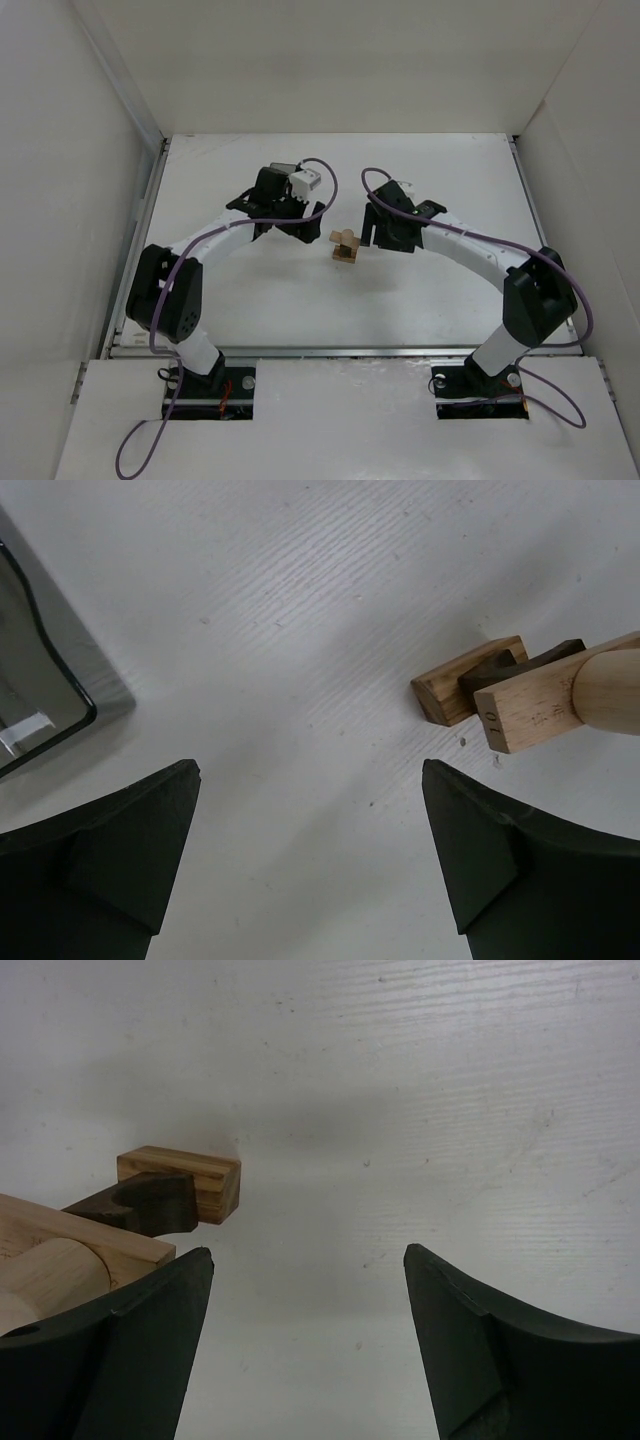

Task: Build the wood block tower

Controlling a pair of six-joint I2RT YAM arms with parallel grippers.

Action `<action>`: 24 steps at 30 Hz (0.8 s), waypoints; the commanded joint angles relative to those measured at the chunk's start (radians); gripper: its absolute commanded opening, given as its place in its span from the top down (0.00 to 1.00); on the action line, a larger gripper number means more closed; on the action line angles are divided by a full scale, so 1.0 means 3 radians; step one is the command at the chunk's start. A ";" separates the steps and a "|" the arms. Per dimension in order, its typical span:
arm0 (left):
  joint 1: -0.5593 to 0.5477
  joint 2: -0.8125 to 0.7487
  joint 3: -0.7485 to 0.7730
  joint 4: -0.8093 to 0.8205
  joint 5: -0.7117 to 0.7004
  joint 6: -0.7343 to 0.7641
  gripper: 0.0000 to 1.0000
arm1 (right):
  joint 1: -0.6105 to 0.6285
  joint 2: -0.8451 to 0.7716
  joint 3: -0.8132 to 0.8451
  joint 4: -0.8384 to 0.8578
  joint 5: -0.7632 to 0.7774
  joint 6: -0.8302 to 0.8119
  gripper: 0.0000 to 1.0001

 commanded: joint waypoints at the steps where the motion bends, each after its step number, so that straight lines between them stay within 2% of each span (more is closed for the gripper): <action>1: -0.0086 -0.0011 0.0126 0.0039 -0.0013 -0.0069 0.09 | -0.0027 0.0000 -0.0011 0.0204 -0.0051 -0.0014 0.18; 24: -0.0250 0.0020 0.0034 0.0187 -0.0043 -0.0167 0.08 | -0.0057 0.0076 0.0055 0.0235 -0.0025 -0.0081 0.18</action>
